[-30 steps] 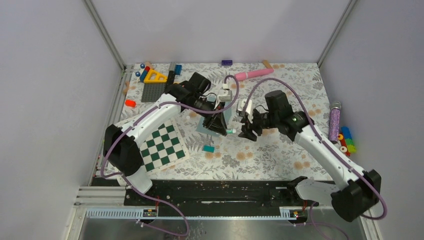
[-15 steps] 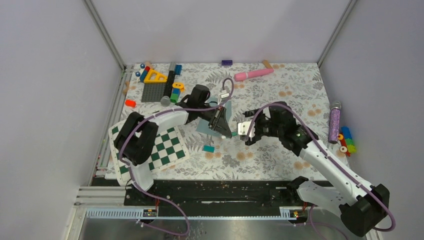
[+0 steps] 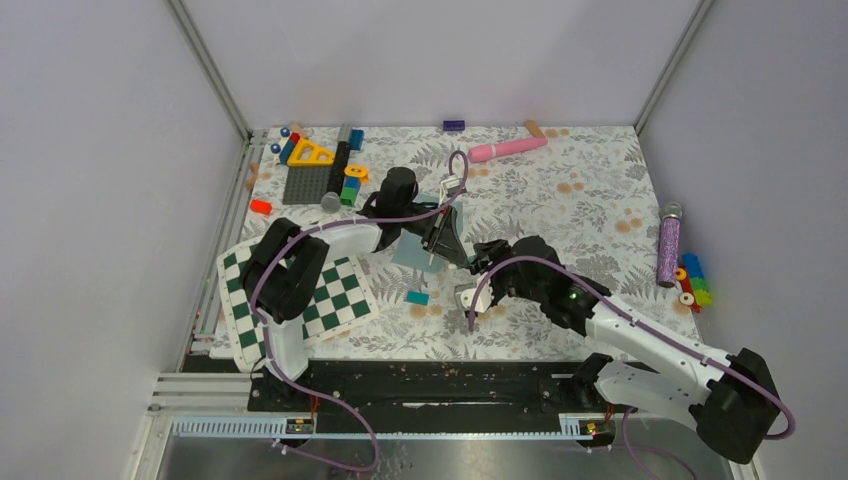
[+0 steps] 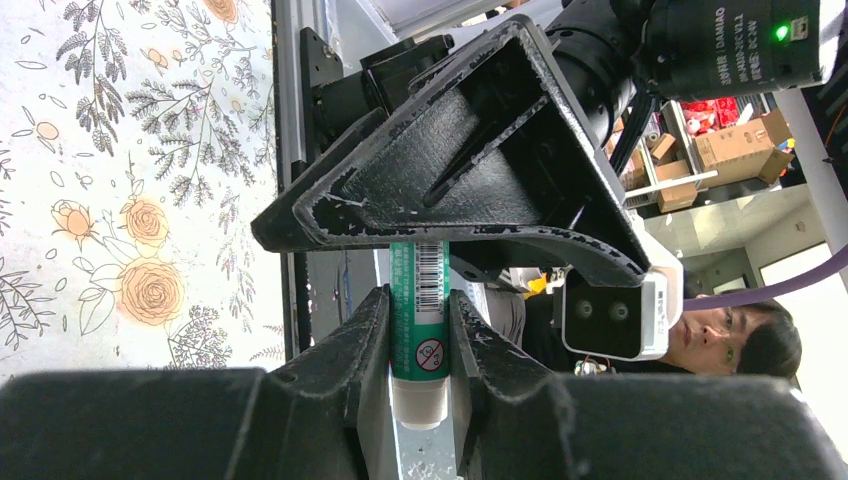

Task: Place the letter into the envelope and seal it
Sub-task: Unscrew the solid glue.

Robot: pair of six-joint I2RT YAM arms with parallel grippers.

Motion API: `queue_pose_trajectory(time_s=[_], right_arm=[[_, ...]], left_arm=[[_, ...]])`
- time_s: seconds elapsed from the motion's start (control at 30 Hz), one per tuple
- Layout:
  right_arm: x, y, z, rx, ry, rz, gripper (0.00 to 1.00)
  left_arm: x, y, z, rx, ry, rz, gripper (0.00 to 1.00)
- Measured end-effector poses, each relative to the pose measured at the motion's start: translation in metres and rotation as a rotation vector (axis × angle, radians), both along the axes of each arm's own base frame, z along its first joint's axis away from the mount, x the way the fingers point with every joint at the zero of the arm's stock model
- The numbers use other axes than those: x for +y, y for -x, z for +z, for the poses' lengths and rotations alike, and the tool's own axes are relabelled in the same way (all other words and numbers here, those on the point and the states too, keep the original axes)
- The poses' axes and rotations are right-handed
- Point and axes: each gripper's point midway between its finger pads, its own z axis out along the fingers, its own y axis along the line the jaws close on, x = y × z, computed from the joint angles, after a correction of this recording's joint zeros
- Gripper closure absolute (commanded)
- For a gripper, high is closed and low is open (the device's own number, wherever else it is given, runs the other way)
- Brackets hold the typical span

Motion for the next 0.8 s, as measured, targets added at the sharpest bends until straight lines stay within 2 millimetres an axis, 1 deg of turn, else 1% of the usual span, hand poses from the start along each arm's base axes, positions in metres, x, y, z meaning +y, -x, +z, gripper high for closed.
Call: queue_pose_trajectory(time_s=[0.13, 0.2, 0.27, 0.3, 0.37, 0.47, 0.6, 0.8], right_arm=[[0.002, -0.008, 0.003, -0.08, 0.01, -0.014, 0.55], [0.003, -0.012, 0.005, -0.106, 0.015, -0.022, 0.62], [0.004, -0.014, 0.008, -0.121, 0.013, -0.029, 0.74], [0.003, -0.016, 0.01, -0.129, 0.013, -0.034, 0.77], [0.003, -0.016, 0.012, -0.126, 0.017, -0.038, 0.81], [0.001, -0.013, 0.013, -0.088, 0.045, -0.037, 0.83], [0.0, -0.005, 0.016, 0.007, 0.09, -0.033, 0.84], [0.003, 0.005, 0.022, 0.131, 0.088, -0.037, 0.82]], left_arm=[[0.0, 0.0, 0.0, 0.0, 0.0, 0.0, 1.0], [0.0, 0.0, 0.0, 0.001, 0.0, -0.001, 1.0], [0.0, 0.0, 0.0, 0.001, 0.0, -0.001, 1.0], [0.0, 0.0, 0.0, 0.001, -0.001, 0.0, 1.0], [0.0, 0.001, 0.0, 0.0, 0.0, -0.003, 1.0], [-0.001, 0.003, 0.001, -0.001, 0.003, -0.012, 1.0], [-0.001, 0.006, 0.005, -0.013, 0.016, -0.032, 1.0], [0.002, 0.01, 0.016, -0.039, 0.036, -0.044, 1.0]])
